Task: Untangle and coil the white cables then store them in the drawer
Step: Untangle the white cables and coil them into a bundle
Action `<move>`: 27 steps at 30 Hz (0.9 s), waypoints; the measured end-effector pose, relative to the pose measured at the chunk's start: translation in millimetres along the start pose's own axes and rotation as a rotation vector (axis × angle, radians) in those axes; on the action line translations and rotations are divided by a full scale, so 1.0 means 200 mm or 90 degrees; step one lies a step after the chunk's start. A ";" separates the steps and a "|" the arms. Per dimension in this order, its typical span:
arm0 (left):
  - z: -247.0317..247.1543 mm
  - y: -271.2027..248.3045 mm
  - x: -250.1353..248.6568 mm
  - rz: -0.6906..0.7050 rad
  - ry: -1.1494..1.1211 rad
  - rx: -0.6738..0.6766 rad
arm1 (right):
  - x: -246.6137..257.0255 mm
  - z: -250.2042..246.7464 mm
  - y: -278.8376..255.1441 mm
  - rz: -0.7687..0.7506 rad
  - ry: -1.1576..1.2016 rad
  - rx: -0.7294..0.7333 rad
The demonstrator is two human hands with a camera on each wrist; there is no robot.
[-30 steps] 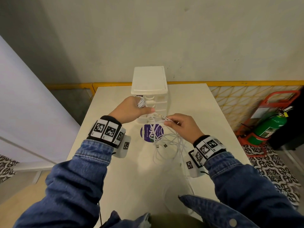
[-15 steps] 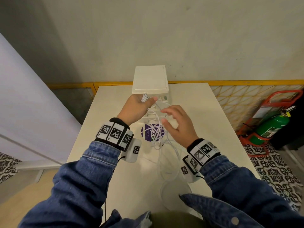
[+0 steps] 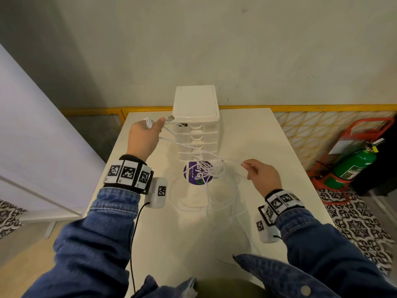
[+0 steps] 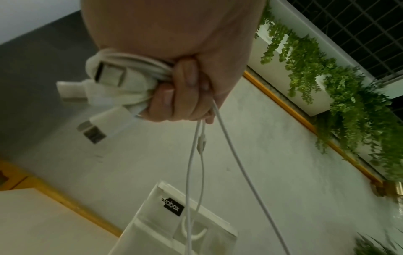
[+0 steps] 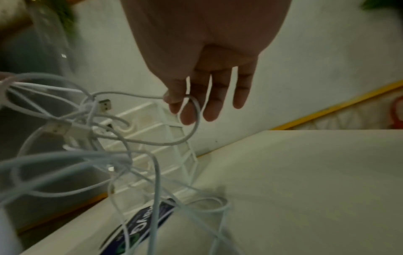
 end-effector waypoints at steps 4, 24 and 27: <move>0.04 -0.01 0.03 -0.002 0.015 0.023 | -0.22 -0.04 0.00 0.151 -0.036 0.003; 0.05 -0.10 -0.18 0.072 -0.108 0.028 | 0.01 0.46 -0.20 0.151 -0.087 0.374; -0.02 -0.06 -0.10 0.030 -0.115 0.000 | -0.21 0.32 -0.17 0.268 -0.084 0.310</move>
Point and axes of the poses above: each hand's wrist, its own y-axis towards the middle knuckle, its own z-axis out of the palm, x = y × z, the point moved 8 cm from there along y, towards the middle knuckle, and after that the axes turned 15 degrees about y, right-handed, at the moved point
